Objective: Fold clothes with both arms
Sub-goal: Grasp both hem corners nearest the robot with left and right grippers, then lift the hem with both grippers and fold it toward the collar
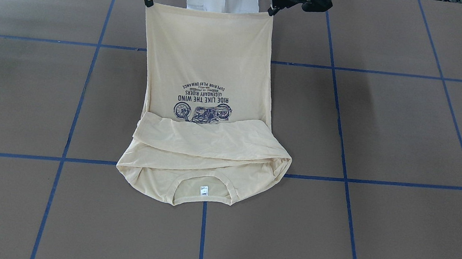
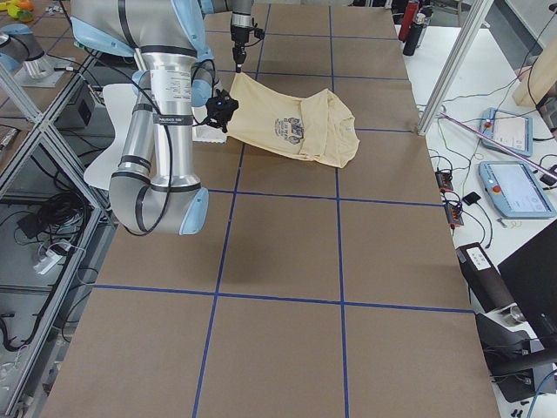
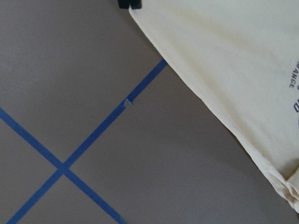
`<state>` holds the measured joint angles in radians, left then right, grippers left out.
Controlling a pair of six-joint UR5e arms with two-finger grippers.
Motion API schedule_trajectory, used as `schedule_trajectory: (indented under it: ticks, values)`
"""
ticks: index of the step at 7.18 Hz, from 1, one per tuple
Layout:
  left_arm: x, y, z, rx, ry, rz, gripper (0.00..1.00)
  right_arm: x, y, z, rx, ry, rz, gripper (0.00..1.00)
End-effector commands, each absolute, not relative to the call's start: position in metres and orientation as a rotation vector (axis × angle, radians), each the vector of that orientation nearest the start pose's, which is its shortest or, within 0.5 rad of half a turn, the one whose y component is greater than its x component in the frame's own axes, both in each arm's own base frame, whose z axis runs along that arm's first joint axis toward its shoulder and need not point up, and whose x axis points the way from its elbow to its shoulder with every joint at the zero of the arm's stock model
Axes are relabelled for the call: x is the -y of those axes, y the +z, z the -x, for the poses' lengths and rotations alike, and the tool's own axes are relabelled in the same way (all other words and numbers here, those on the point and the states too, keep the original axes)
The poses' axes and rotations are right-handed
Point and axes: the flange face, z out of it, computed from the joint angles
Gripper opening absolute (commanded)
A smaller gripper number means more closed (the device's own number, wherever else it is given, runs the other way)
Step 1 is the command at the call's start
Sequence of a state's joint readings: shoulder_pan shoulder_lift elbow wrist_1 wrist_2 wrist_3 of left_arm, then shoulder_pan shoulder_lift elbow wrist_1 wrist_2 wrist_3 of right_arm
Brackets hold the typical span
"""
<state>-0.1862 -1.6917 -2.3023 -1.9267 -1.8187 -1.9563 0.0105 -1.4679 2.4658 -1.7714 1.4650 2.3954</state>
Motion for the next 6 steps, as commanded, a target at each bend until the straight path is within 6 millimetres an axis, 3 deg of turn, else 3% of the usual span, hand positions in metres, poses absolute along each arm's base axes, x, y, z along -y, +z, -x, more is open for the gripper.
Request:
schedule_trajectory:
  ticks: [1, 2, 3, 4, 6]
  values:
    - [0.237, 0.224, -0.385, -1.217, -0.434, 0.259, 0.00, 0.213, 0.250, 0.379, 0.782, 0.922, 0.260, 0.00]
    - [0.270, 0.227, -0.382, -1.218, -0.460, 0.187, 0.00, 0.259, 0.228, 0.386, 0.814, 0.916, 0.268, 0.00]
    - [0.313, 0.221, -0.391, -1.221, -0.486, 0.114, 0.00, 0.305, 0.226, 0.394, 0.795, 0.945, 0.271, 0.00]
    - [0.344, 0.225, -0.399, -1.203, -0.526, 0.085, 0.00, 0.349, 0.226, 0.394, 0.786, 0.929, 0.235, 0.00]
    - [0.380, 0.232, -0.398, -1.180, -0.549, 0.029, 0.00, 0.414, 0.237, 0.396, 0.748, 0.915, 0.190, 0.00]
